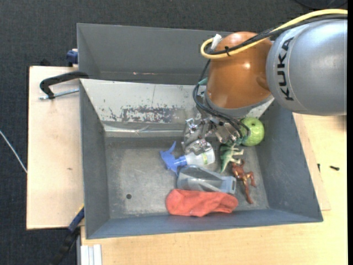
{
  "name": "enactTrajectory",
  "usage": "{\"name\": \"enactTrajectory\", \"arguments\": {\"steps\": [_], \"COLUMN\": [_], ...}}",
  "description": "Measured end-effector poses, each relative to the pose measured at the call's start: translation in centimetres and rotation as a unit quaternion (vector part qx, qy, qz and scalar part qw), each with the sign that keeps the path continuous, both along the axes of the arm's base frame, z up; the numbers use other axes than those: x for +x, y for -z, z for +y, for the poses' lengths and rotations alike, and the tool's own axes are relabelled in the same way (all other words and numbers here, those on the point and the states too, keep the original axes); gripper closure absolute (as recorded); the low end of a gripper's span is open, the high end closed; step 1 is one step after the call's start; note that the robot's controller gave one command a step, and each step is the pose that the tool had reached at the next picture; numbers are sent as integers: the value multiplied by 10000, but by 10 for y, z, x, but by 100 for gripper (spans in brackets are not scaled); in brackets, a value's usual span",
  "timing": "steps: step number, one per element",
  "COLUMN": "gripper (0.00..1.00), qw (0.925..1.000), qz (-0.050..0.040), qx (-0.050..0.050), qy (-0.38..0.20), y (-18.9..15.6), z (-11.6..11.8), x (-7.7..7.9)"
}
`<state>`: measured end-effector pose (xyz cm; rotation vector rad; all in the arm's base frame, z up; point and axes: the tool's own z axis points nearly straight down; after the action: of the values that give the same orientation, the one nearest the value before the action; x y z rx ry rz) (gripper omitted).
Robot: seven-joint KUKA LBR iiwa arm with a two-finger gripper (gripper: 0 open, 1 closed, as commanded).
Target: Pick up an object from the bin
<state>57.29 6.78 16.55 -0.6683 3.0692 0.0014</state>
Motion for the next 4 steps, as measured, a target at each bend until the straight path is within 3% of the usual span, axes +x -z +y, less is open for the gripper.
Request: {"name": "enactTrajectory", "arguments": {"steps": [1,2,3,4], "gripper": [100,0,100,100], "qw": [9976,9995,9996,9996], "qz": [-4,-141,-45,-44], "qx": [4,25,3,3], "qy": [-688,-274,-284,-283], "y": [5,89,89,89], "z": [0,-13,-14,-15], "x": [9,-8,-12,-12]}}
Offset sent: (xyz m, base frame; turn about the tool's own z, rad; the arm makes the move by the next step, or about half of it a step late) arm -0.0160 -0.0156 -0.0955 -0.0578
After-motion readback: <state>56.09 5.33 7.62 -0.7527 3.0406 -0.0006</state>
